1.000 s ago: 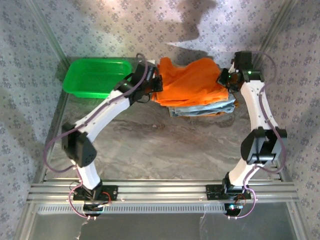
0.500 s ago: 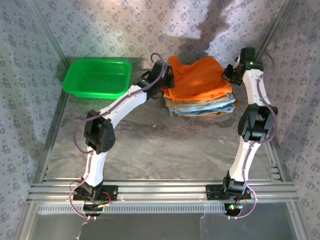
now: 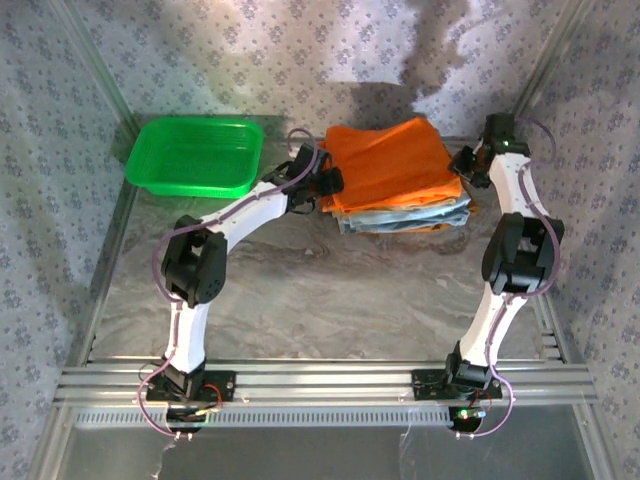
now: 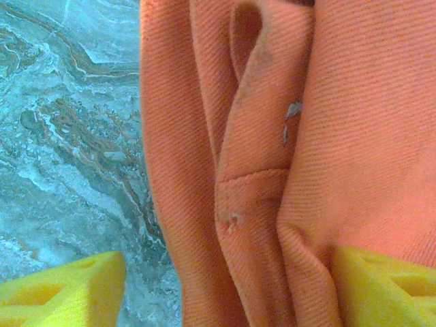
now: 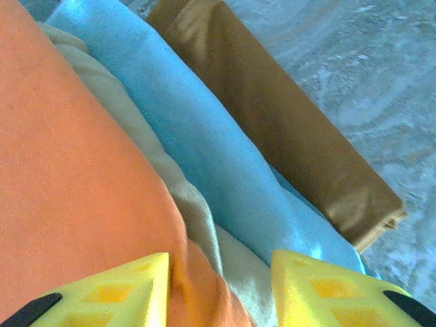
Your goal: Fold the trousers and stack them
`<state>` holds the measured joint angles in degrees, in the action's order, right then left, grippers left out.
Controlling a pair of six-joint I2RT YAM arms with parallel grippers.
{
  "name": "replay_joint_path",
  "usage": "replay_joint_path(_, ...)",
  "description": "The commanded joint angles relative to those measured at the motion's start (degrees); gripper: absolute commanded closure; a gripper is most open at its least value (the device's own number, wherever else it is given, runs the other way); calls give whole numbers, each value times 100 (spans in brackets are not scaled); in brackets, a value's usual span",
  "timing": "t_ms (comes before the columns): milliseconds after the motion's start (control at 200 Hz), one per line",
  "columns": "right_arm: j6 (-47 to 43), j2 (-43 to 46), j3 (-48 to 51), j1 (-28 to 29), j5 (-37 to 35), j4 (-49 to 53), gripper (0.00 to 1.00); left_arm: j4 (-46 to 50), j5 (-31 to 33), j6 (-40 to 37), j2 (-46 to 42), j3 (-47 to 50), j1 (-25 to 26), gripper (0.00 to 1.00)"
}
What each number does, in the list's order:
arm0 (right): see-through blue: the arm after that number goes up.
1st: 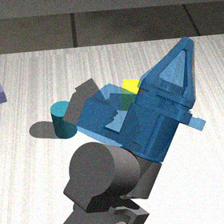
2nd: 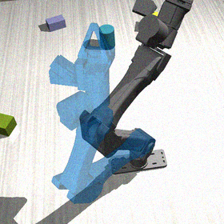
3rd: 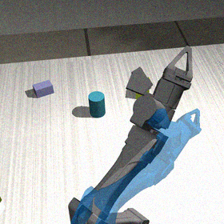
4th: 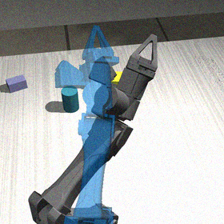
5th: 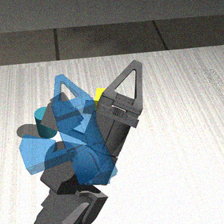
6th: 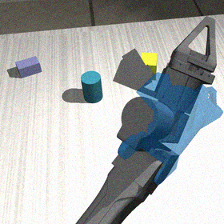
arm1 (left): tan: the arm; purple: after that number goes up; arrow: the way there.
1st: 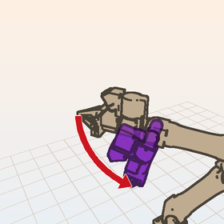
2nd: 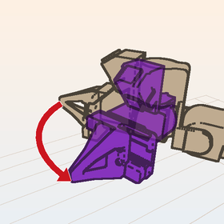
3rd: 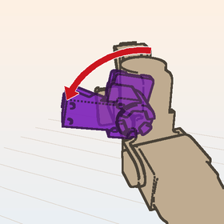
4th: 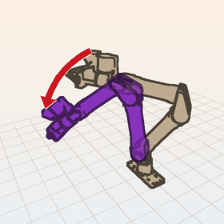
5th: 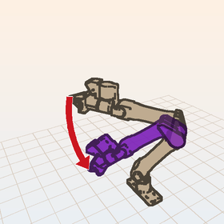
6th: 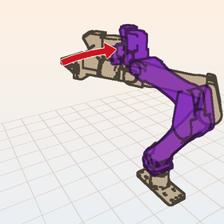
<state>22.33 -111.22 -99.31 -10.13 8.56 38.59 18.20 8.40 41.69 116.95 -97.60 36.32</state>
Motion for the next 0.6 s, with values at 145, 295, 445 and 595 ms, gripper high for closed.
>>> replay_joint_path(145, 242, -96, 470, -171, -218, -238, 63, 206, -199, -23, -49, 42, -65, 22)
replay_joint_path(295, 337, 322, 562, -193, -454, -97, 64, 326, -292, -264, -448, 70, -140, 21)
replay_joint_path(445, 457, 1154, 686, 13, -720, 8, 58, 685, -288, -630, -1245, 121, -212, 13)
replay_joint_path(595, 470, 1984, 991, 586, -1105, 105, 48, 831, -76, -820, -2443, 990, -346, 6)
